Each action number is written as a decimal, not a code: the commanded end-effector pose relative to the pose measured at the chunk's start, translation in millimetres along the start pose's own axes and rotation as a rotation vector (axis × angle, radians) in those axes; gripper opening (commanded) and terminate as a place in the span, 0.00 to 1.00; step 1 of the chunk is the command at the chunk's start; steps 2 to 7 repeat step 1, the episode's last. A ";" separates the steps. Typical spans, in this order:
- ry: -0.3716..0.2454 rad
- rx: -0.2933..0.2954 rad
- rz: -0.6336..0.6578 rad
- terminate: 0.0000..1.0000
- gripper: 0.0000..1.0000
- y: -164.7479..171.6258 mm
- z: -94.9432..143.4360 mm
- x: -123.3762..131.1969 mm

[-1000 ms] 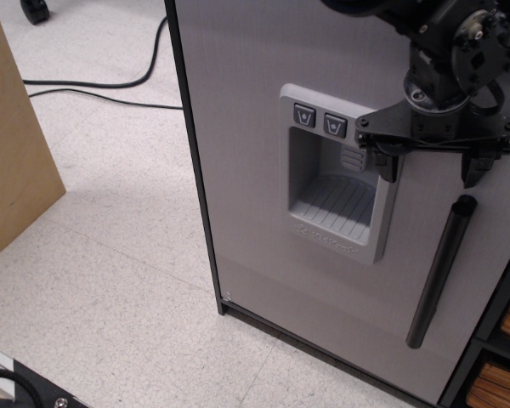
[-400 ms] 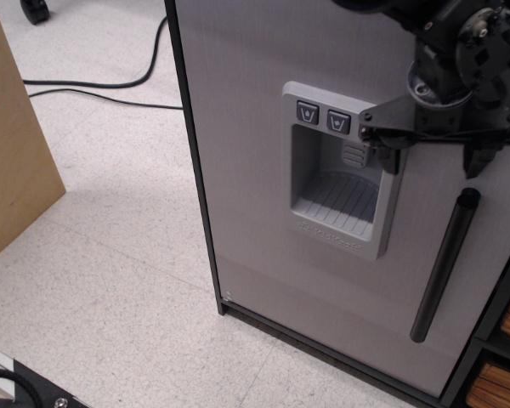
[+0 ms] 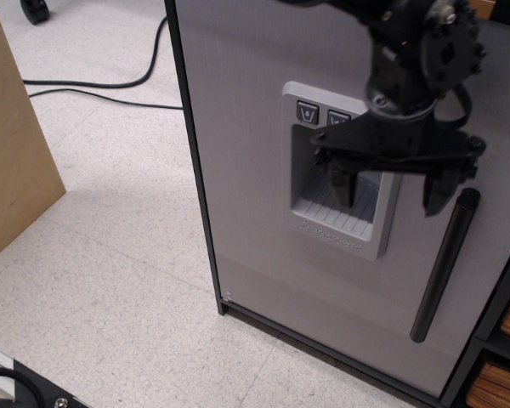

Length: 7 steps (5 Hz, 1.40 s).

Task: Close fridge

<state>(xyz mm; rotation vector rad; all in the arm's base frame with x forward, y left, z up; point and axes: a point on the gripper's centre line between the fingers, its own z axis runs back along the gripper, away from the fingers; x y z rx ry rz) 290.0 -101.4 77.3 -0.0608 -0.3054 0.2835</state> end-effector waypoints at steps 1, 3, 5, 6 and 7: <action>-0.038 -0.030 -0.001 1.00 1.00 -6.1 19.5 4.2; -0.038 -0.030 -0.001 1.00 1.00 -6.1 19.5 4.2; -0.038 -0.030 -0.001 1.00 1.00 -6.1 19.5 4.2; -0.038 -0.030 -0.001 1.00 1.00 -6.1 19.5 4.2; -0.038 -0.030 -0.001 1.00 1.00 -6.1 19.5 4.2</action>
